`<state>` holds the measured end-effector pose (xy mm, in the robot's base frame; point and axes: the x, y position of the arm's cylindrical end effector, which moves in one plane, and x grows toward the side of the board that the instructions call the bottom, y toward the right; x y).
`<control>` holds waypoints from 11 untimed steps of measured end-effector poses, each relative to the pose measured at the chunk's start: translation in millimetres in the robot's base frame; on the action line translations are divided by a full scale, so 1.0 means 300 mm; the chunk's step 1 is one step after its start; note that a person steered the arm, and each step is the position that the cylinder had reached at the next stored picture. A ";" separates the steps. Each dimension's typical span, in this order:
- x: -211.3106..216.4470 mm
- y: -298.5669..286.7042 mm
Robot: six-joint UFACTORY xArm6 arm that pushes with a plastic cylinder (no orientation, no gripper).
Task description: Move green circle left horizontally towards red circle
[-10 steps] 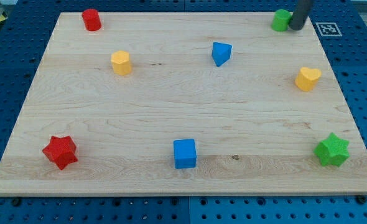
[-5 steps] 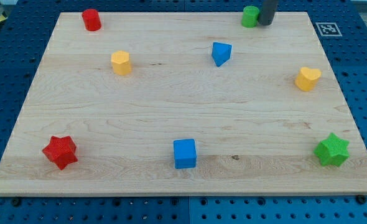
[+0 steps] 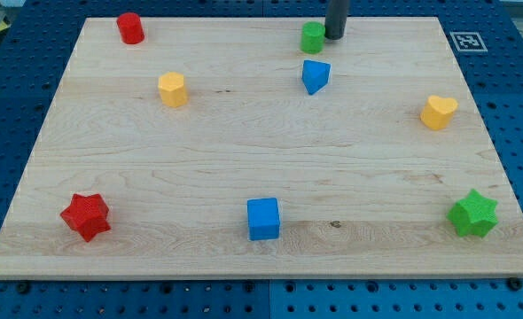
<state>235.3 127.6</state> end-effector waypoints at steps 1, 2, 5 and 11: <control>0.076 0.042; 0.084 -0.056; 0.064 -0.296; -0.031 -0.341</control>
